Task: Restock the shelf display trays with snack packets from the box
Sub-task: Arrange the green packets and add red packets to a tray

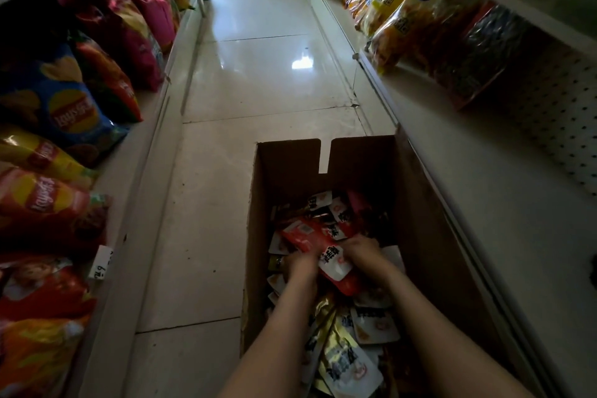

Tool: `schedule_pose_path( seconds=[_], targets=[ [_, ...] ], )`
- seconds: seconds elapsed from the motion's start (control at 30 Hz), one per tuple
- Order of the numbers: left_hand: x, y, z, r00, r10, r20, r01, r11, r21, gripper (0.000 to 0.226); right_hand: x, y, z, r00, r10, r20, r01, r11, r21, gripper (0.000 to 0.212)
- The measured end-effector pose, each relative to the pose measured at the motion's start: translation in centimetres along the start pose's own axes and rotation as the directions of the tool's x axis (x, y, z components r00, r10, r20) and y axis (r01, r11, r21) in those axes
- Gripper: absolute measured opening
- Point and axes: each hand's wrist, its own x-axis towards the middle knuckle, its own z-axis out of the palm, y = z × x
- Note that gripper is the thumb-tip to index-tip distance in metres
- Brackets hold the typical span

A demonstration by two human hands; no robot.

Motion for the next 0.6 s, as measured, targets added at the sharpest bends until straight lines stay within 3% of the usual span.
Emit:
schedule_pose_path(
  seconds=[0.1,0.13,0.33,0.47,0.6],
  targets=[
    [0.8,-0.7,0.1,0.997,0.073,-0.040,-0.070,0.995,0.067,0.054,-0.2,0.5,0.7,0.948,-0.118,-0.294,0.068,0.982,-0.175,0.053],
    [1.0,-0.9,0.1,0.994,0.094,-0.052,-0.091,0.994,0.067,0.054,-0.4,0.6,0.8,0.934,-0.136,-0.330,0.063,0.973,-0.221,0.058],
    [-0.8,0.4,-0.5,0.980,0.147,-0.133,-0.144,0.989,0.033,0.037,0.8,1.1,0.6,0.995,-0.067,-0.078,0.021,0.877,-0.480,0.067],
    [-0.1,0.6,-0.7,0.944,0.094,-0.317,-0.037,0.982,0.184,0.058,0.7,1.4,1.0,0.981,-0.178,-0.077,0.123,0.876,-0.466,0.068],
    [0.5,-0.4,-0.3,0.919,0.118,-0.375,-0.054,0.983,0.177,0.066,1.2,0.5,1.7,0.941,-0.230,-0.250,0.041,0.808,-0.588,0.093]
  ],
)
